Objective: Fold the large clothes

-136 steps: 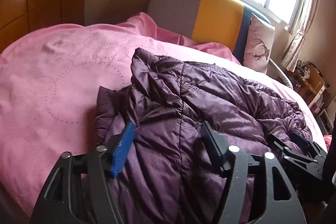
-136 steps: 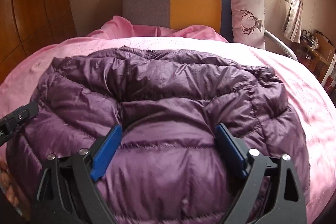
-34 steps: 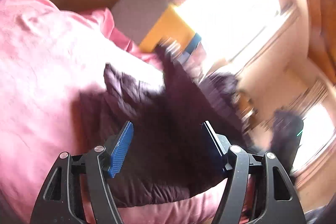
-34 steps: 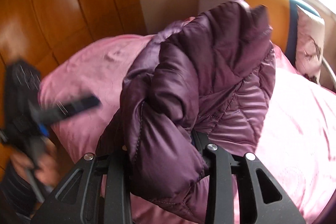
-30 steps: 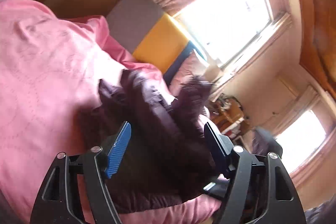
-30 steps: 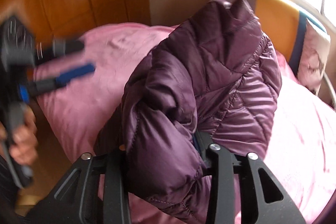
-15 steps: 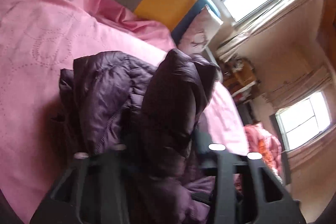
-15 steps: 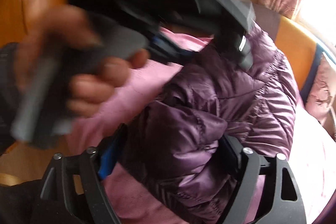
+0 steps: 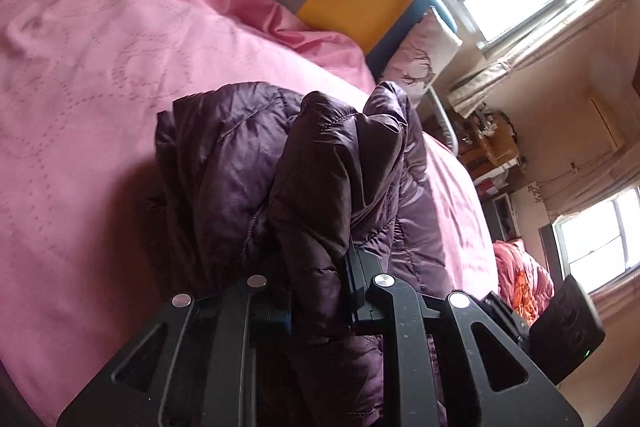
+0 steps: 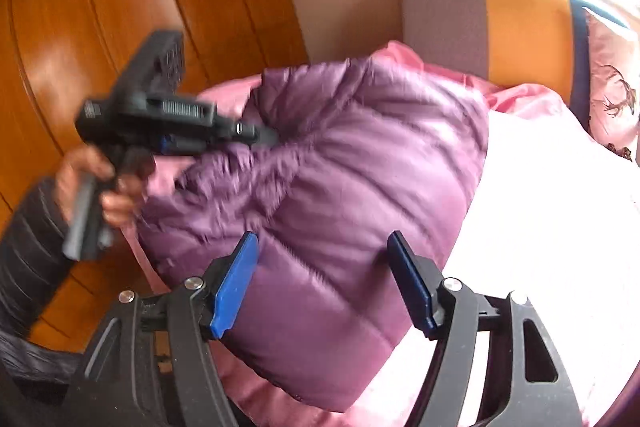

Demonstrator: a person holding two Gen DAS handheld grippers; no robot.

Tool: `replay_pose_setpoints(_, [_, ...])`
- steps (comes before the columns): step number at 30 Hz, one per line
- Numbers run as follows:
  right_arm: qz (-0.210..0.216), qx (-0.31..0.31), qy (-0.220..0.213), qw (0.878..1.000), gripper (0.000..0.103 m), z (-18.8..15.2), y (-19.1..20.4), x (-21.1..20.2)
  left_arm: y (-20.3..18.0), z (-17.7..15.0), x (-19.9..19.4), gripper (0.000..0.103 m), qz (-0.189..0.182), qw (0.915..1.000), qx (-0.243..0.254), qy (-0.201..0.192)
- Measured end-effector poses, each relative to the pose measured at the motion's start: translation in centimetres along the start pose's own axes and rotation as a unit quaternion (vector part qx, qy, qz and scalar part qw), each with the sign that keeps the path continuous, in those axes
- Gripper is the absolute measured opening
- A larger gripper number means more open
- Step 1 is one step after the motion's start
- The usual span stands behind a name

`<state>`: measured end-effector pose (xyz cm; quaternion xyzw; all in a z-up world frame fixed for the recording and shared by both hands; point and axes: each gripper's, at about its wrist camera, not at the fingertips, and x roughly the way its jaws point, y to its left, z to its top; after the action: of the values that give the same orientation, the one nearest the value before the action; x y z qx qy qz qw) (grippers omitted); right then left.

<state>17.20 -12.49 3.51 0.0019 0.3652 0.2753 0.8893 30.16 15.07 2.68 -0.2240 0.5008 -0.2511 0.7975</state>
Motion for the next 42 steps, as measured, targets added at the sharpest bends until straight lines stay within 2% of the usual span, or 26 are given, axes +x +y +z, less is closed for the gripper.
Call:
replay_pose_setpoints(3, [-0.028, -0.030, 0.006, 0.999, 0.068, -0.9, 1.7, 1.2, 2.0, -0.7, -0.3, 0.018, 0.034, 0.9991, -0.025, 0.007])
replay_pose_setpoints(5, [-0.063, -0.065, 0.007, 0.996, 0.068, -1.4, 3.6, 2.6, 3.5, -1.3, -0.4, 0.026, 0.064, 0.9969, -0.045, 0.009])
replay_pose_setpoints(8, [-0.101, -0.095, 0.008, 0.990, 0.068, -2.5, 5.2, 4.5, 5.1, -2.7, 0.2, 0.035, 0.112, 0.9926, -0.046, -0.001])
replay_pose_setpoints(11, [-0.121, -0.113, 0.004, 0.986, 0.068, -3.3, 5.0, 5.6, 5.9, -4.2, 1.2, 0.036, 0.140, 0.9895, -0.030, -0.022])
replay_pose_setpoints(13, [-0.102, -0.109, 0.014, 0.989, 0.068, -2.7, 4.3, 5.3, 6.1, -4.7, 1.4, 0.037, 0.149, 0.9878, -0.029, -0.034])
replay_pose_setpoints(15, [-0.054, -0.092, 0.031, 0.994, 0.072, -1.4, 2.8, 4.3, 4.8, -5.1, 1.0, 0.043, 0.184, 0.9814, 0.004, -0.054])
replay_pose_setpoints(17, [0.015, -0.061, 0.045, 0.997, 0.079, 0.6, 1.3, 2.4, 3.8, -5.5, 0.4, 0.051, 0.206, 0.9754, 0.031, -0.074])
replay_pose_setpoints(19, [0.039, -0.023, 0.029, 0.999, 0.082, 2.7, -1.2, 0.7, 3.3, -5.8, -0.4, 0.059, 0.218, 0.9709, 0.041, -0.091])
replay_pose_setpoints(21, [0.034, 0.014, 0.001, 0.999, 0.084, 5.2, -3.8, -0.2, 3.2, -6.1, -0.9, 0.059, 0.220, 0.9684, 0.055, -0.103])
replay_pose_setpoints(25, [-0.015, 0.072, -0.033, 0.997, 0.085, 10.3, -7.5, 1.3, 2.2, -6.5, -0.9, 0.059, 0.233, 0.9623, 0.078, -0.117])
replay_pose_setpoints(29, [-0.020, 0.088, -0.017, 0.996, 0.085, 14.3, -8.4, 5.5, 1.9, -6.7, -0.9, 0.059, 0.242, 0.9584, 0.091, -0.121])
replay_pose_setpoints(34, [-0.071, 0.075, 0.035, 0.994, 0.087, 14.1, -7.5, 9.8, 1.2, -7.6, -0.8, 0.063, 0.253, 0.9537, 0.102, -0.127])
replay_pose_setpoints(42, [-0.087, 0.061, 0.072, 0.992, 0.098, 11.7, -6.5, 15.2, 1.9, -8.1, -0.6, 0.063, 0.242, 0.9563, 0.096, -0.132])
